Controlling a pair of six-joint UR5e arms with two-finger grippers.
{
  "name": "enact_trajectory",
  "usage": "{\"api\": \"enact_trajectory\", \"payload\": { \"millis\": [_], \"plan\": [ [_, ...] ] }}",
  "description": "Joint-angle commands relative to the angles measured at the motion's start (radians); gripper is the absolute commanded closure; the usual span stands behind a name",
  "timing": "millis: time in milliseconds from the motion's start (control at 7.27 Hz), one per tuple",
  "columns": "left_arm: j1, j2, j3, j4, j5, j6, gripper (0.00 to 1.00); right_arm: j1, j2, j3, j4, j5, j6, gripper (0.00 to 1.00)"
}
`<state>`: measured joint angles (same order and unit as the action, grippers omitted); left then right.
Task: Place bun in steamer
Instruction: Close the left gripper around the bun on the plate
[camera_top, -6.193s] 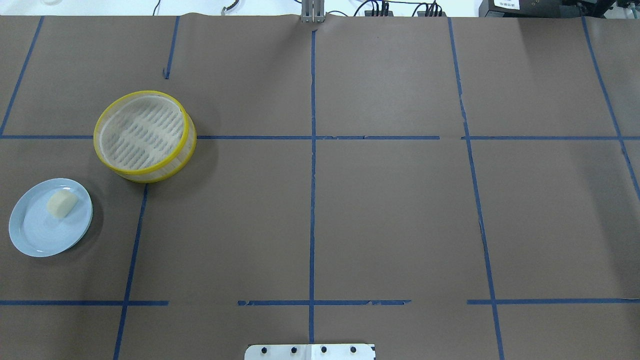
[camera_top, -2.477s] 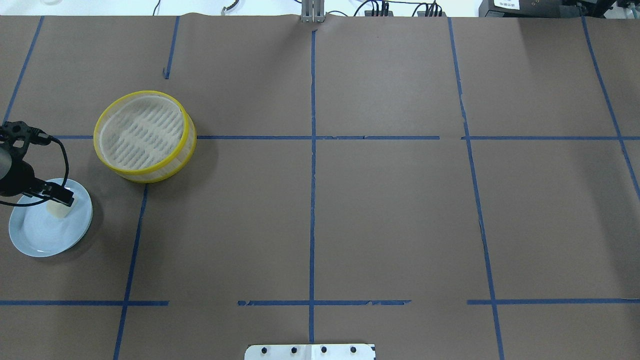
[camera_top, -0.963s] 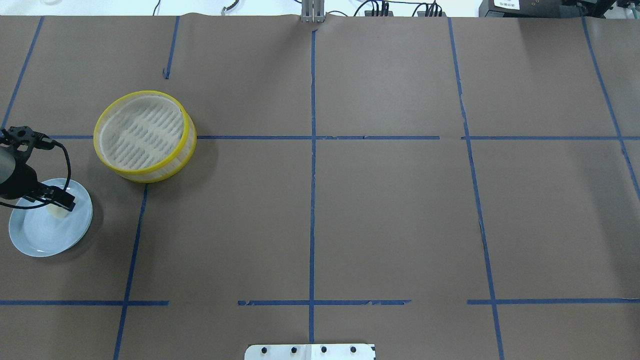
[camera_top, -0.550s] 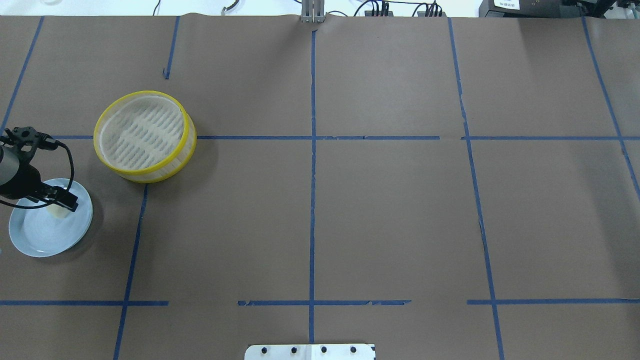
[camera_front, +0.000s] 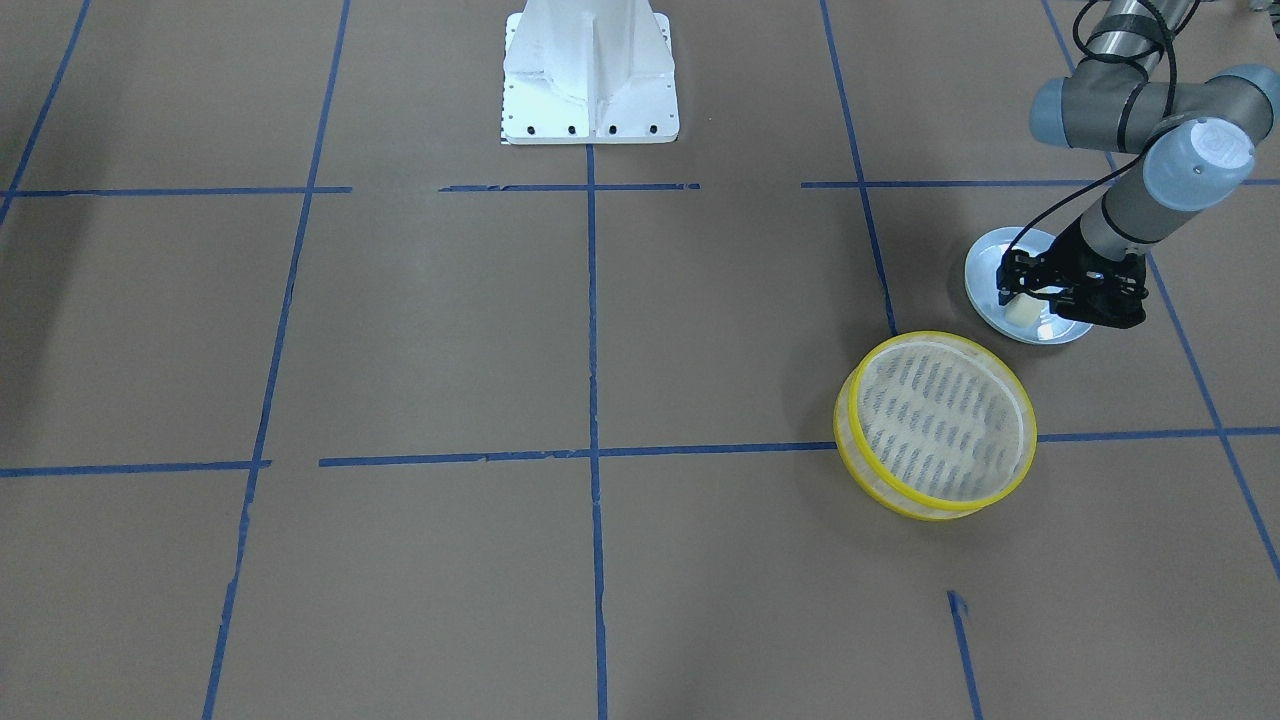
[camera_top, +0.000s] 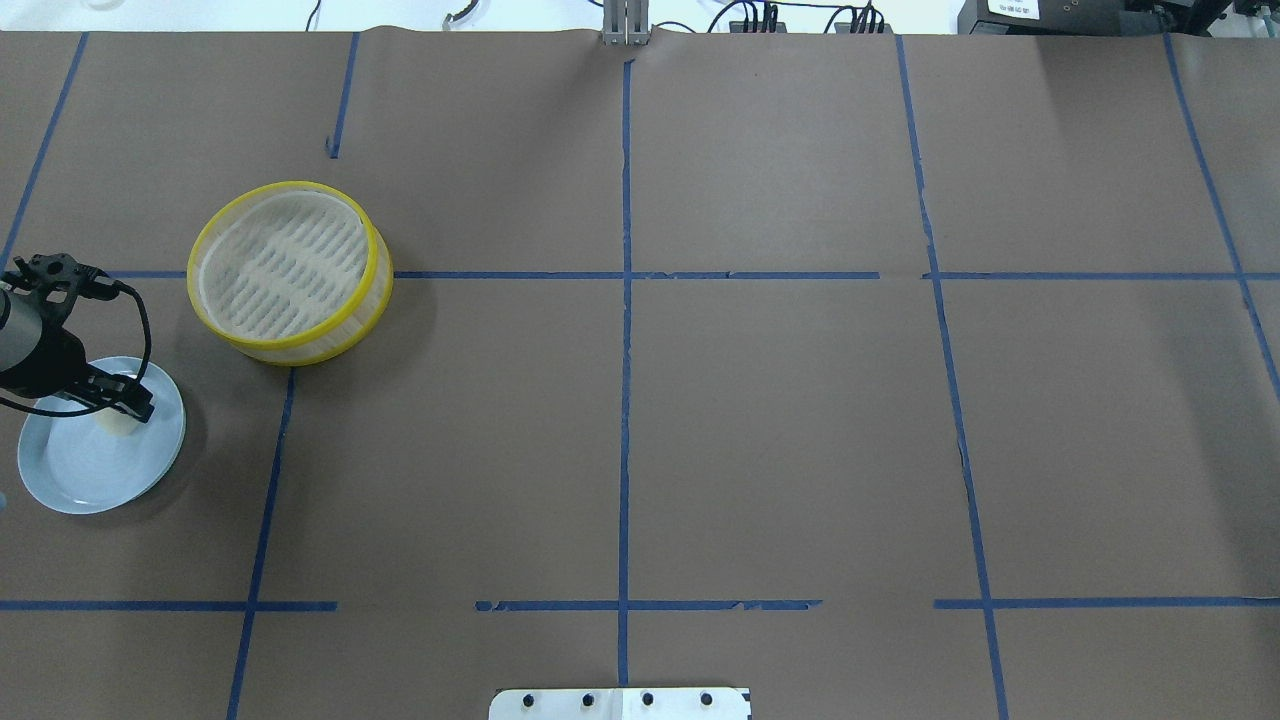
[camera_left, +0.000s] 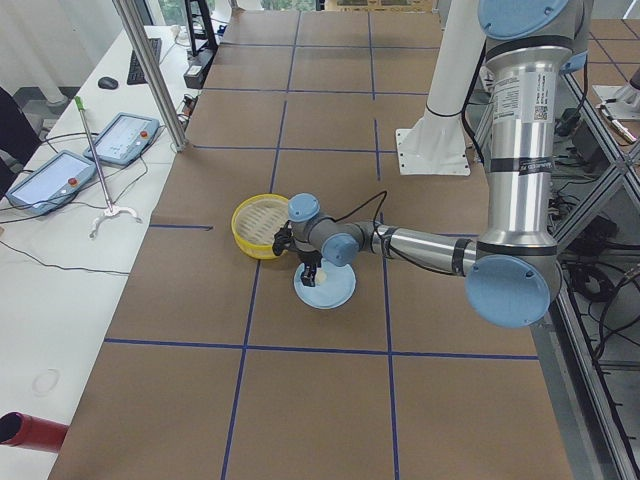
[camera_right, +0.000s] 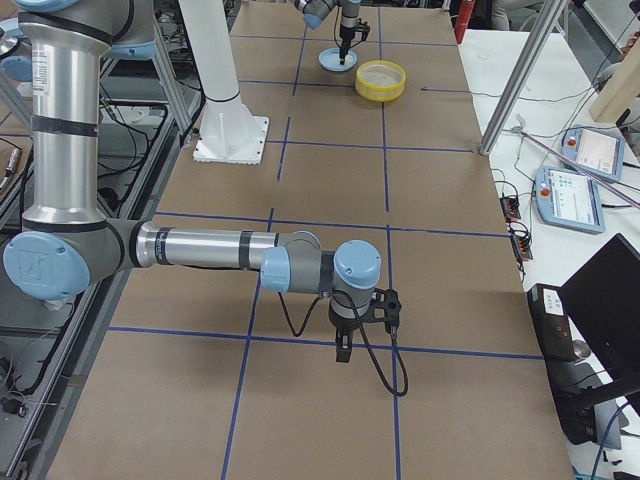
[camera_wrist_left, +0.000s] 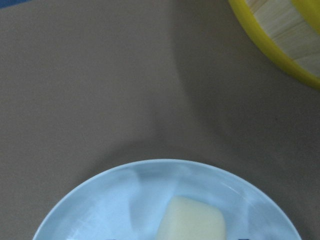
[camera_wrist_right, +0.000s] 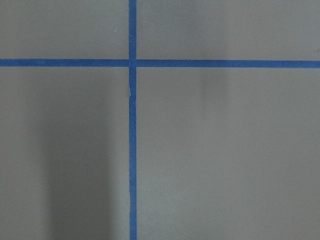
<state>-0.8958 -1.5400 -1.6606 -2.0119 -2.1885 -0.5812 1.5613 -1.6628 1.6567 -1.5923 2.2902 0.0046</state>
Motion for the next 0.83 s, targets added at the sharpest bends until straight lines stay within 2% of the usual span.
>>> {"api": "enact_trajectory", "payload": {
  "millis": [0,413,688],
  "plan": [
    [0.000,0.000,-0.005,-0.001,-0.005,0.000,0.68,0.000,0.000,0.000,0.000,0.000,0.000,0.00],
    [-0.002,0.001,-0.014,-0.001,-0.007,0.003,0.73,0.000,0.000,0.000,0.000,0.000,0.000,0.00],
    [-0.011,0.017,-0.054,0.010,-0.063,0.014,0.72,0.000,0.000,0.000,0.000,0.000,0.000,0.00]
  ]
}}
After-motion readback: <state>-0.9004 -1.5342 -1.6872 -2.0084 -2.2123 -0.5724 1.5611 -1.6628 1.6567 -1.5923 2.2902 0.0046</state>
